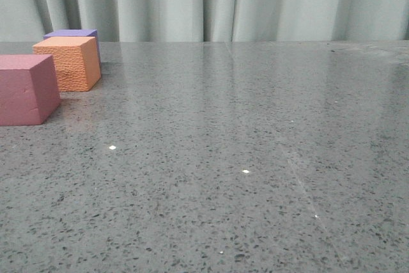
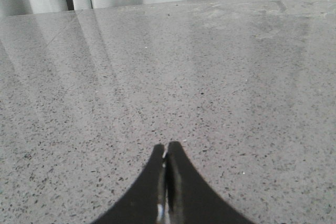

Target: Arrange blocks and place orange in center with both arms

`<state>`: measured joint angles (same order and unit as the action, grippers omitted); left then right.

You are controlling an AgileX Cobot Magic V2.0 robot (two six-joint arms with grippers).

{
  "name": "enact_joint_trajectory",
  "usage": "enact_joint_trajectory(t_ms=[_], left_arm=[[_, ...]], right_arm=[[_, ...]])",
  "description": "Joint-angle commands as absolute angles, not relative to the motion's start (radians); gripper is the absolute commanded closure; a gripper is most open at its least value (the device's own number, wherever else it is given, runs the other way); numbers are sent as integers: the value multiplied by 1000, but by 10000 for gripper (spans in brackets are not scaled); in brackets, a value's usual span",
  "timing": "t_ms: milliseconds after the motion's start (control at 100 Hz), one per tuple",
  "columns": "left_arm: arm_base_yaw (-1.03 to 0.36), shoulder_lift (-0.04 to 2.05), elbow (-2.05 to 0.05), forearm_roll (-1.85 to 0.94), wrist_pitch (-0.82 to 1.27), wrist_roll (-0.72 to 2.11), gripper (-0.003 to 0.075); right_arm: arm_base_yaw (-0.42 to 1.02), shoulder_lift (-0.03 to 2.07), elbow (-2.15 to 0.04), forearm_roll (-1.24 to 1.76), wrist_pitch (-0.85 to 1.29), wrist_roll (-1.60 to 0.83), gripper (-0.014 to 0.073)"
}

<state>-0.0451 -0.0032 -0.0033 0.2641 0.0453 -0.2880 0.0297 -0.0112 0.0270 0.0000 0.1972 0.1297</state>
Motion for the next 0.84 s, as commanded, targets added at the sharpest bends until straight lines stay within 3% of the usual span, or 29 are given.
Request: enact_joint_trajectory(t_ms=[0,830], left_arm=[[-43,-36,50,245,-20,-286,739],[-43,-36,50,245,-17,-286,739]], right_arm=[[22,-33,13,-9,113,122,661],[22,-33,13,-9,113,122,661]])
